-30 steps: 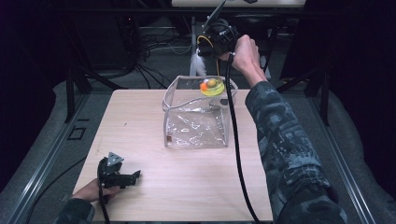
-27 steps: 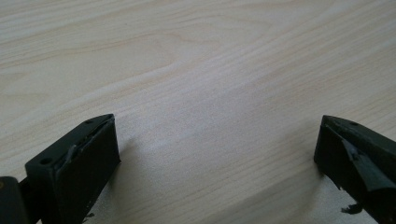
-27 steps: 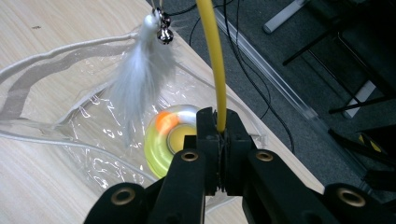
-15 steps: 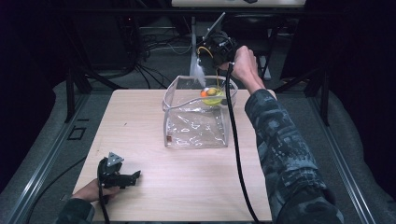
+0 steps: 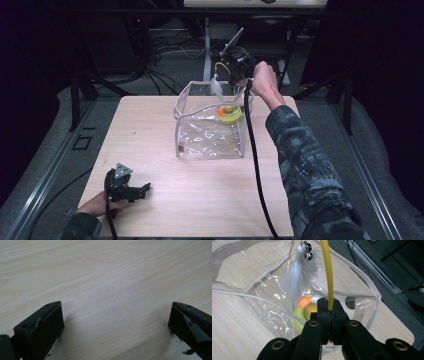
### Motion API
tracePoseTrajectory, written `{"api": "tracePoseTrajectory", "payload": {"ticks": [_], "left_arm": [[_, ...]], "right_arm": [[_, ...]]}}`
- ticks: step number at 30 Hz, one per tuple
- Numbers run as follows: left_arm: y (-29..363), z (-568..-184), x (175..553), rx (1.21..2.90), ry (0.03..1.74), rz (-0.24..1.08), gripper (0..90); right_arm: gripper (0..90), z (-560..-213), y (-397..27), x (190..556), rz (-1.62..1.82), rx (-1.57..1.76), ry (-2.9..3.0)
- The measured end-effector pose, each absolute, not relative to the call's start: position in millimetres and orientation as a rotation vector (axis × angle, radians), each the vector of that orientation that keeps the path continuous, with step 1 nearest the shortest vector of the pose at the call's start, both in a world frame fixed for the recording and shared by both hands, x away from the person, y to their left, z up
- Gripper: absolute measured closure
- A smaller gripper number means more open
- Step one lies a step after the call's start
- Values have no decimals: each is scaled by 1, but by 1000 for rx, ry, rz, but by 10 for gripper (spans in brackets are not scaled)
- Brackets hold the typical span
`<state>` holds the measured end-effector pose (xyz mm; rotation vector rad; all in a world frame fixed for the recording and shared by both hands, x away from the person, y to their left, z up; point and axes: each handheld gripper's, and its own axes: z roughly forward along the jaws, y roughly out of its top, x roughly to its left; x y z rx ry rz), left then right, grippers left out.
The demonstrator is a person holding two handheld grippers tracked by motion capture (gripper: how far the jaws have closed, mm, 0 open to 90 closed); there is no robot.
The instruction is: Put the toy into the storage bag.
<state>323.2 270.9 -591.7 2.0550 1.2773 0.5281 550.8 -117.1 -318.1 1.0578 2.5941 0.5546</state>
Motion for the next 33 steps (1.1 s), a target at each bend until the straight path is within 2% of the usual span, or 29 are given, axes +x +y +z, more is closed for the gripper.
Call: {"api": "tracePoseTrajectory", "payload": {"ticks": [18,33], "left_arm": [[271,-592,323,2057,1275,529,1],[271,-592,323,2055,1276,528,1]], "right_arm": [[884,-349,-125,539,543,1111,2647],[884,-353,-132,519,546,1133,2657]]}}
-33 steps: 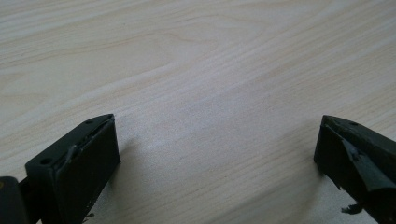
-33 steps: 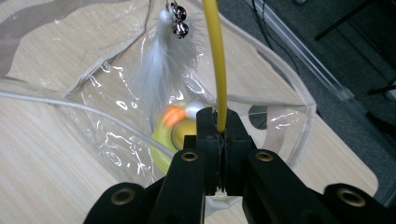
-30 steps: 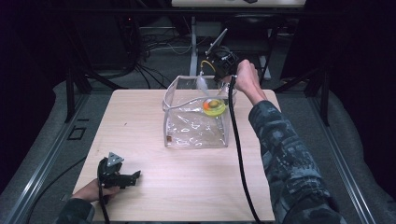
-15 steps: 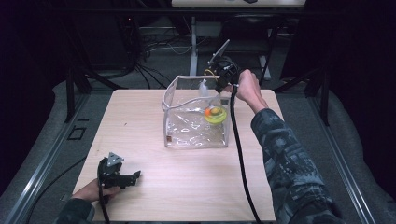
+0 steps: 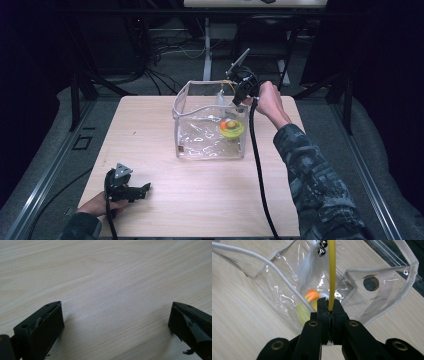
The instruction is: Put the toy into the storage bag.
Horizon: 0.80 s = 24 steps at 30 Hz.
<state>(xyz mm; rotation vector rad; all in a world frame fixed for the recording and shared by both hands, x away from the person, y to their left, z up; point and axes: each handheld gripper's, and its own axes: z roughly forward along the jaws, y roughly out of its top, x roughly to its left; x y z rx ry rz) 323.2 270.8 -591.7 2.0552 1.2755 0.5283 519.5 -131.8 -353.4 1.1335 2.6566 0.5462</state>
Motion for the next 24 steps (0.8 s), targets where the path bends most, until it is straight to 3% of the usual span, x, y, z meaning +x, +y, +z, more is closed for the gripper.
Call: {"api": "tracePoseTrajectory", "payload": {"ticks": [24], "left_arm": [[271,-592,323,2060,1267,527,1]], "right_arm": [[879,-365,-132,530,470,1230,2686]]}}
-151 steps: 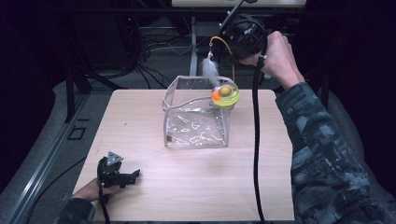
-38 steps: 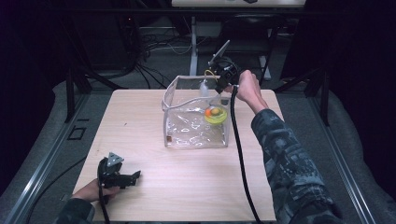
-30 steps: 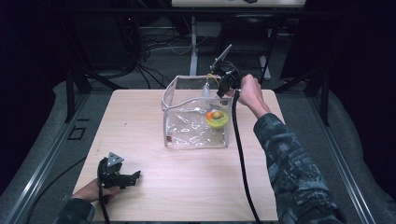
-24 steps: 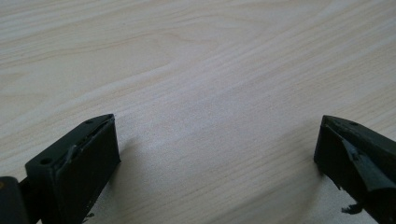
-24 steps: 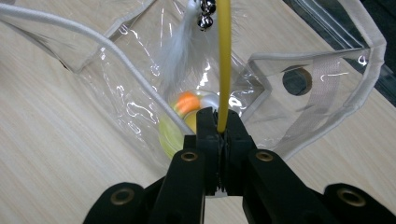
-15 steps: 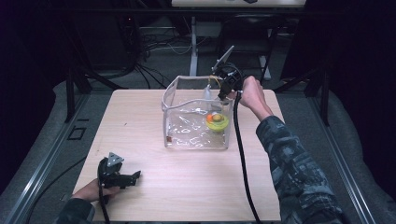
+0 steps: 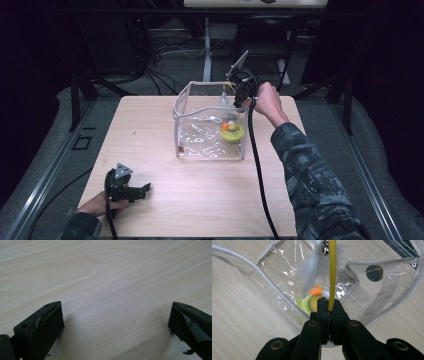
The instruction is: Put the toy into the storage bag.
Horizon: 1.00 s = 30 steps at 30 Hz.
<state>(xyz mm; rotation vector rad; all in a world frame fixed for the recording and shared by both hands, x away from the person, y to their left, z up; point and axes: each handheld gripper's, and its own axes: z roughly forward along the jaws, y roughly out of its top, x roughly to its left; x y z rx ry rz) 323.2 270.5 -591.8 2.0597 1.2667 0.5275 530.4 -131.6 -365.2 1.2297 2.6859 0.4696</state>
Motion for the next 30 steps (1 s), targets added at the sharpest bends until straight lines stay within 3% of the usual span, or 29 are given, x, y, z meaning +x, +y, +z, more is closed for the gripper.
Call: {"api": "tracePoseTrajectory", "payload": {"ticks": [15,20,21,24,28,30], "left_arm": [[271,-591,323,2068,1264,519,1],[270,-592,323,2062,1264,523,1],[271,-591,323,2067,1263,518,1],[270,-591,323,2066,1263,517,1],[270,-592,323,2059,1263,521,1],[270,-592,323,2065,1257,520,0]], "right_arm": [[837,-367,-131,534,424,1266,2697],[727,-359,-137,531,469,1265,2665],[628,-354,-141,528,492,1262,2650],[520,-349,-146,524,512,1260,2648],[446,-343,-150,519,531,1252,2640],[351,-336,-154,514,565,1249,2627]]}}
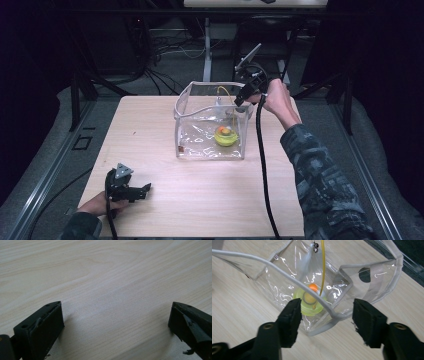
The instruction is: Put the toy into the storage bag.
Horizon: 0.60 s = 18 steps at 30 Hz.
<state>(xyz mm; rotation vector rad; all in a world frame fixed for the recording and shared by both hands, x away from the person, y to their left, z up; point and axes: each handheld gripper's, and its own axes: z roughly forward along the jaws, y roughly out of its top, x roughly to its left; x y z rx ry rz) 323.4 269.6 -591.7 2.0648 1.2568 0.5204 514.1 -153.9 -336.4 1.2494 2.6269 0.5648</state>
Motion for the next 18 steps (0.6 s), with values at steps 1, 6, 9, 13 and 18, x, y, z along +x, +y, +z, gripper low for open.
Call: {"api": "tracePoseTrajectory", "payload": {"ticks": [1,6,9,13,18], "left_arm": [[270,-592,324,2065,1256,520,1],[270,-592,323,2064,1257,519,1],[270,-592,323,2065,1257,521,1],[269,-592,323,2064,1257,522,1],[269,-592,323,2067,1255,522,1]], "right_arm": [[325,-334,-155,512,575,1251,2622],[215,-321,-158,499,619,1207,2603],[176,-316,-158,489,635,1185,2595],[153,-313,-158,475,647,1141,2596],[137,-312,-158,454,679,1093,2590]]}}
